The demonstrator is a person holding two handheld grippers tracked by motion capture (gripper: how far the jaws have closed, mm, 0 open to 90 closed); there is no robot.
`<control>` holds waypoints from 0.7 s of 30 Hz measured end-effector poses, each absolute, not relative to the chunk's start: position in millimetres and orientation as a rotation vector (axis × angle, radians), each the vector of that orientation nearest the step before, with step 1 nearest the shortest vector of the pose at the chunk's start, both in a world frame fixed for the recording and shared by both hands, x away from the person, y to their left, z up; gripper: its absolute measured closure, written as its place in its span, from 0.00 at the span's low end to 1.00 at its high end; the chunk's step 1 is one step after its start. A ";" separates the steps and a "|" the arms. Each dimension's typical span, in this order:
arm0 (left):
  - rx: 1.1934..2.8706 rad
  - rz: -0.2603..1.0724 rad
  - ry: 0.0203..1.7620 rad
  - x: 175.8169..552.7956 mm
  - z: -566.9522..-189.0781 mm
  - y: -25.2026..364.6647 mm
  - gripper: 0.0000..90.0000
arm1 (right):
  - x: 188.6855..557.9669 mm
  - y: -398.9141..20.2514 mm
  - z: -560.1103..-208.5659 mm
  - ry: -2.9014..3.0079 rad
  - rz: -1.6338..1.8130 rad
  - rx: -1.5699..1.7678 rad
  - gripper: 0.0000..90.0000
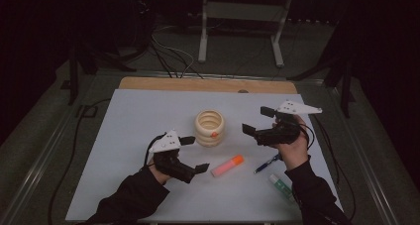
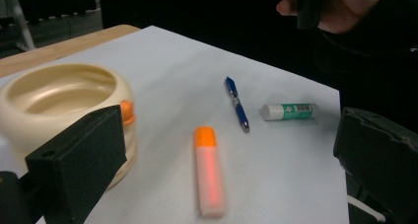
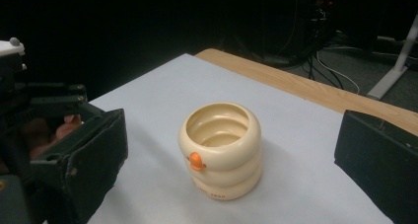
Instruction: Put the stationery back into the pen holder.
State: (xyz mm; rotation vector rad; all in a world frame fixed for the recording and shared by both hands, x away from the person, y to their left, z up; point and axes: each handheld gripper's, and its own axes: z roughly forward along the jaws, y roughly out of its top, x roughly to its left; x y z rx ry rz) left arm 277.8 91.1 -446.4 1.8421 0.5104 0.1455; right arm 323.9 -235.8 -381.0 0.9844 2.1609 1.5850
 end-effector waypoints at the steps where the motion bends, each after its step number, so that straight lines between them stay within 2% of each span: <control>1: 1.843 0.143 0.503 278.2 -447.1 87.0 0.00 | 323.8 -236.2 -381.3 2.160 1.589 0.987 0.00; 6: 1.846 0.114 0.502 280.3 -452.2 66.4 0.03 | 323.3 -236.6 -381.1 2.156 1.602 0.989 0.00; 21: 1.948 0.106 0.498 277.0 -467.2 -2.8 0.03 | 326.4 -243.1 -378.1 2.119 1.618 1.006 0.00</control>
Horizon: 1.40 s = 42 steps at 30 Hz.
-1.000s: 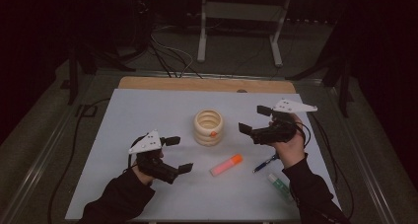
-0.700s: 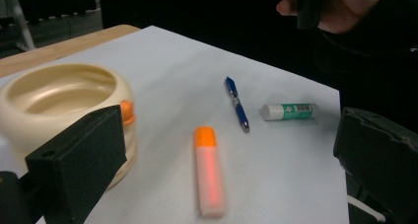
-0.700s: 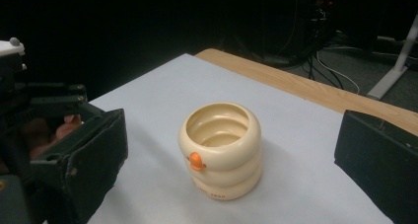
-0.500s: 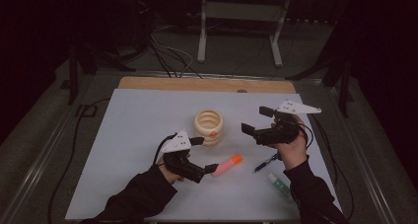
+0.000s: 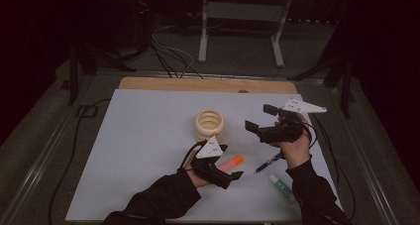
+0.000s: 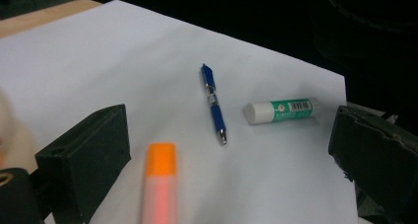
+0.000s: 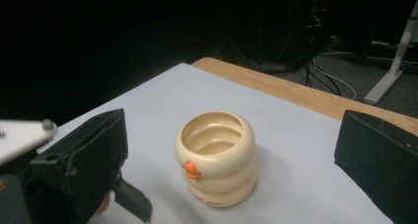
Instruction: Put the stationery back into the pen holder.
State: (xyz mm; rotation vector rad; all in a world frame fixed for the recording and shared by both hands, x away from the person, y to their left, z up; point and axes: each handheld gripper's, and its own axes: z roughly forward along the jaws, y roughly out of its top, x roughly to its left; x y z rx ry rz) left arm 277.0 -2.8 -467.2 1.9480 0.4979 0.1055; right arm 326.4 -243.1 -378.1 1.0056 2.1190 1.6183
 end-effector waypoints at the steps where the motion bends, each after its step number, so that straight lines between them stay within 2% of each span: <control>1: 1.954 0.100 0.495 277.0 -467.5 -6.9 0.03 | 326.6 -243.7 -378.1 2.118 1.617 1.004 0.00; 20: 2.066 0.114 0.539 282.3 -491.2 -61.5 0.08 | 329.3 -258.4 -379.0 2.101 1.608 1.036 0.00; 27: 2.102 0.112 0.564 287.4 -499.4 -78.3 0.18 | 330.4 -260.9 -379.9 2.090 1.613 1.048 0.00; 30: 2.114 0.158 0.541 286.7 -501.4 -84.7 0.22 | 330.5 -261.1 -380.5 2.090 1.613 1.049 0.00; 42: 2.188 0.139 0.574 296.1 -510.4 -102.0 0.42 | 330.0 -264.4 -382.0 2.088 1.615 1.056 0.00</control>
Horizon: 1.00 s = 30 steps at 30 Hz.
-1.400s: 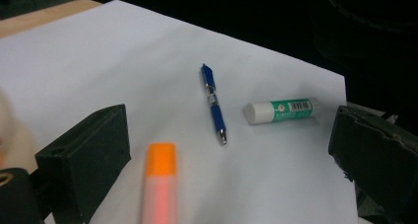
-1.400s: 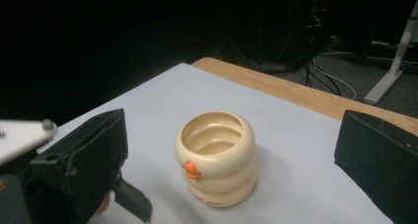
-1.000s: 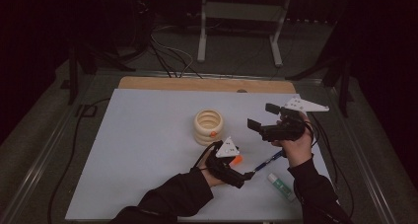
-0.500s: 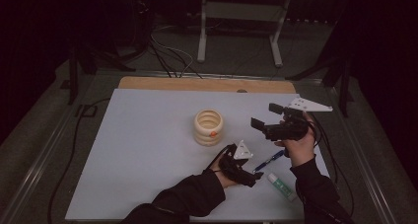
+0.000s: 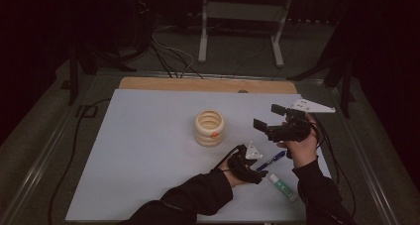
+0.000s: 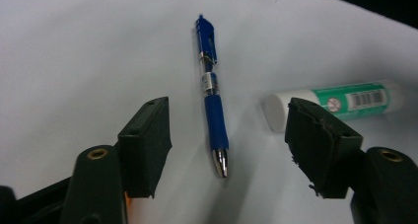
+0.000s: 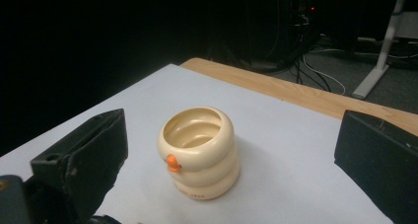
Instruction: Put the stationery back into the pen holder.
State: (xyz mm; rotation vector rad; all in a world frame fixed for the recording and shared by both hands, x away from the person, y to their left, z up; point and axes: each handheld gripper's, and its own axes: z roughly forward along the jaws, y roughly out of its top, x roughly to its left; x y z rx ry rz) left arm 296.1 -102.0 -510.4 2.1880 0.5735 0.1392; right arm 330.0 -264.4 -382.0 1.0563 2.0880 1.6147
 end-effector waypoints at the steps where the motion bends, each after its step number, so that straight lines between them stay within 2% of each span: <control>1: 2.192 0.128 0.575 297.3 -511.8 -104.1 0.43 | 330.0 -264.4 -382.2 2.087 1.614 1.056 0.00; 9: 2.244 0.146 0.588 301.9 -518.2 -112.1 0.58 | 330.4 -265.3 -382.5 2.086 1.614 1.062 0.00; 15: 2.303 0.154 0.583 303.8 -523.6 -118.8 0.64 | 330.9 -265.3 -383.2 2.086 1.613 1.061 0.00; 21: 2.317 0.191 0.601 303.2 -524.3 -124.4 0.75 | 331.6 -264.6 -383.5 2.088 1.610 1.059 0.00; 24: 2.322 0.210 0.604 302.4 -524.0 -127.4 0.77 | 331.8 -263.6 -384.2 2.090 1.611 1.061 0.00; 30: 2.328 0.195 0.597 303.0 -523.6 -129.7 0.88 | 333.0 -261.0 -386.2 2.097 1.614 1.064 0.00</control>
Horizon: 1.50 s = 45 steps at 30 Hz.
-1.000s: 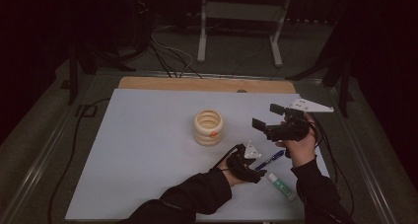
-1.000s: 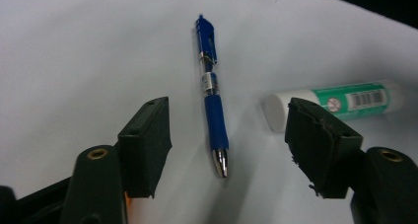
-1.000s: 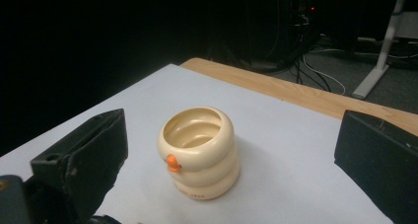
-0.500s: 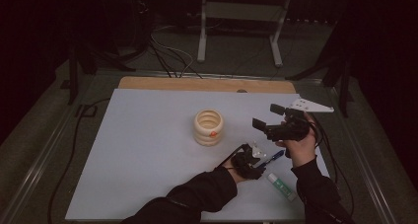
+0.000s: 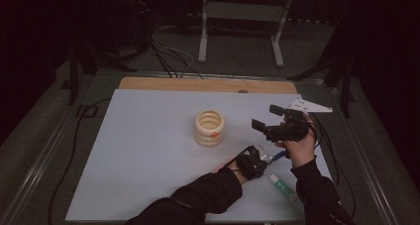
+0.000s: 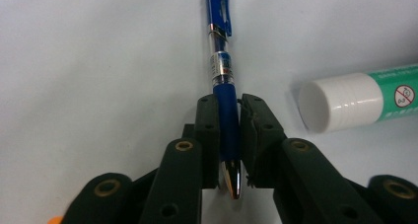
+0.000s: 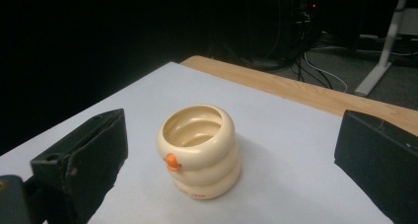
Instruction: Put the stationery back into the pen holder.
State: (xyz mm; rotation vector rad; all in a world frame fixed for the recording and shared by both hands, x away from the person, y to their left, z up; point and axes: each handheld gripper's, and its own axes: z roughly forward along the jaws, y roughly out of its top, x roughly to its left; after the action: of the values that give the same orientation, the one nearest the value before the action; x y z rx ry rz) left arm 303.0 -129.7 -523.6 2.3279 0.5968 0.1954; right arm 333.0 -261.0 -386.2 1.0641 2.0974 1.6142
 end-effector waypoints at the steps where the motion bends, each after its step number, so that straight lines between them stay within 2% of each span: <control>1: 2.332 0.189 0.598 303.9 -523.2 -129.3 0.89 | 333.1 -260.6 -386.5 2.098 1.613 1.063 0.00; 21: 2.314 0.180 0.561 305.1 -498.5 -108.5 0.91 | 333.8 -257.8 -385.0 2.094 1.618 1.056 0.00; 45: 2.384 0.175 0.482 298.5 -470.7 -38.7 0.91 | 334.5 -238.5 -391.6 2.130 1.622 1.021 0.00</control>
State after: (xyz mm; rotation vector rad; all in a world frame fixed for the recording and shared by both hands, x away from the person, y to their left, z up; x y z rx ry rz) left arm 298.5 -38.7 -470.7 2.3838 0.4821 0.1745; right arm 334.5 -238.5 -391.6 1.0209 2.1295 1.6218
